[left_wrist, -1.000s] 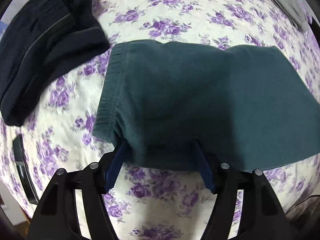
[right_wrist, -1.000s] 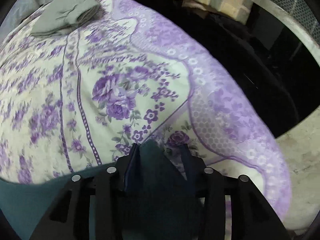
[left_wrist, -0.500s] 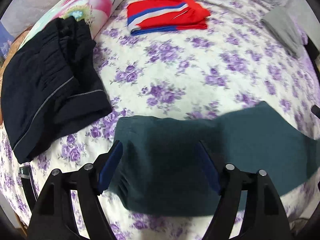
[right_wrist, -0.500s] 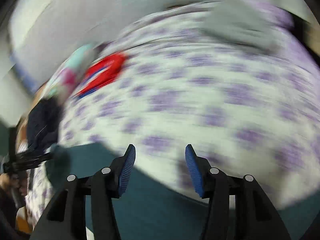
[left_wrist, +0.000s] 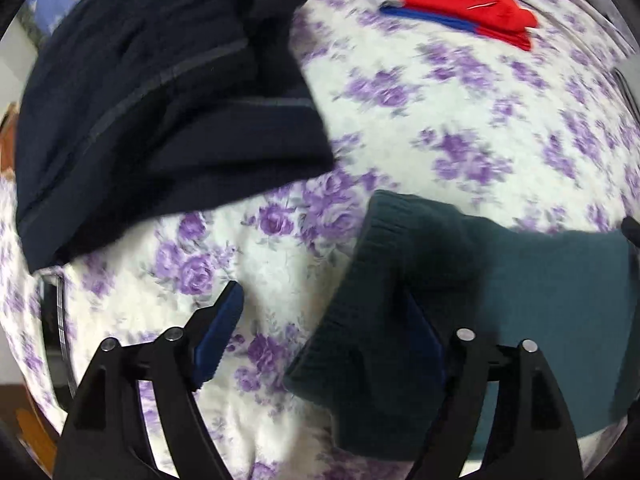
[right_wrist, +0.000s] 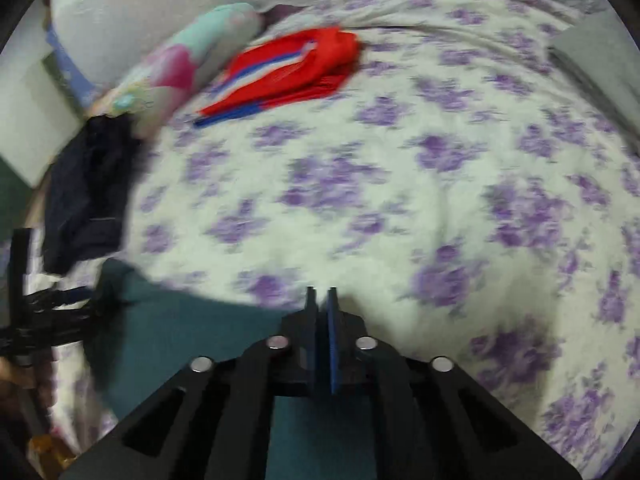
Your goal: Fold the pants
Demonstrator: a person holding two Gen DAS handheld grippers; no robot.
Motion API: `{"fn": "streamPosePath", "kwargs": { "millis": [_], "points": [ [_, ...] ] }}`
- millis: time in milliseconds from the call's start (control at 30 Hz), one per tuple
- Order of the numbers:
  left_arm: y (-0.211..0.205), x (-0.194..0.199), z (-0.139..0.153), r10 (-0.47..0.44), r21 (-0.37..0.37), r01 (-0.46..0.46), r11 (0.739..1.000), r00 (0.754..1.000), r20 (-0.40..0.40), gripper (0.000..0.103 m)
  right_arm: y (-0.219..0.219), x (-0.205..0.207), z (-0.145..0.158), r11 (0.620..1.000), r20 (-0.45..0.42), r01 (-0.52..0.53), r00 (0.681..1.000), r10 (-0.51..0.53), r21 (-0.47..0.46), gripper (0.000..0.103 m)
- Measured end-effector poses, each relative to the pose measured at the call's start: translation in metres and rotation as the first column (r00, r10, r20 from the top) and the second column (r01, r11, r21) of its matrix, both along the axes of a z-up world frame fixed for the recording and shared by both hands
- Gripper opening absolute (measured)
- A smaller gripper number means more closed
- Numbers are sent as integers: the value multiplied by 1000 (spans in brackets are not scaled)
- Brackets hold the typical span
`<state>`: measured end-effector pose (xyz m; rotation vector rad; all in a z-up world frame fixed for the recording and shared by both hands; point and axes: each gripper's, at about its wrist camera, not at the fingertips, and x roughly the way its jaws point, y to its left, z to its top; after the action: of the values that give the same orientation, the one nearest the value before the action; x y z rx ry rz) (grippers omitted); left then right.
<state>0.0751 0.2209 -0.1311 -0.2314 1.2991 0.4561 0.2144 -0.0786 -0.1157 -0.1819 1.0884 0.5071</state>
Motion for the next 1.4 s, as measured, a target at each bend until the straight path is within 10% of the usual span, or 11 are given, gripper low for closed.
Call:
{"fn": "streamPosePath", "kwargs": {
  "millis": [367, 467, 533, 600, 733, 967, 1400],
  "points": [
    [-21, -2, 49, -74, 12, 73, 997, 988, 136, 81, -96, -49, 43, 936, -96, 79, 994, -48, 344, 10],
    [-35, 9, 30, -122, 37, 120, 992, 990, 71, 84, -118, -70, 16, 968, -156, 118, 984, -84, 223, 42],
    [-34, 14, 1, -108, 50, 111, 993, 993, -49, 88, -161, -78, 1, 959, -150, 251, 961, -230, 135, 36],
    [-28, 11, 0, -69, 41, 70, 997, 997, -32, 93, -223, -91, 14, 879, -140, 430, 902, -409, 207, 26],
    [-38, 7, 22, -119, 115, 122, 986, 992, -30, 91, -332, -140, 57, 706, -42, 631, 755, -655, 321, 59],
    [-64, -17, 61, -168, -25, 173, 985, 976, 139, 91, -451, -218, 31, 340, -258, 834, 477, -840, 434, 61],
    [-112, -32, 17, -215, -221, 233, 947, 971, 99, 91, -465, -178, -18, 196, -326, 868, 367, -871, 456, 60]
  ]
}}
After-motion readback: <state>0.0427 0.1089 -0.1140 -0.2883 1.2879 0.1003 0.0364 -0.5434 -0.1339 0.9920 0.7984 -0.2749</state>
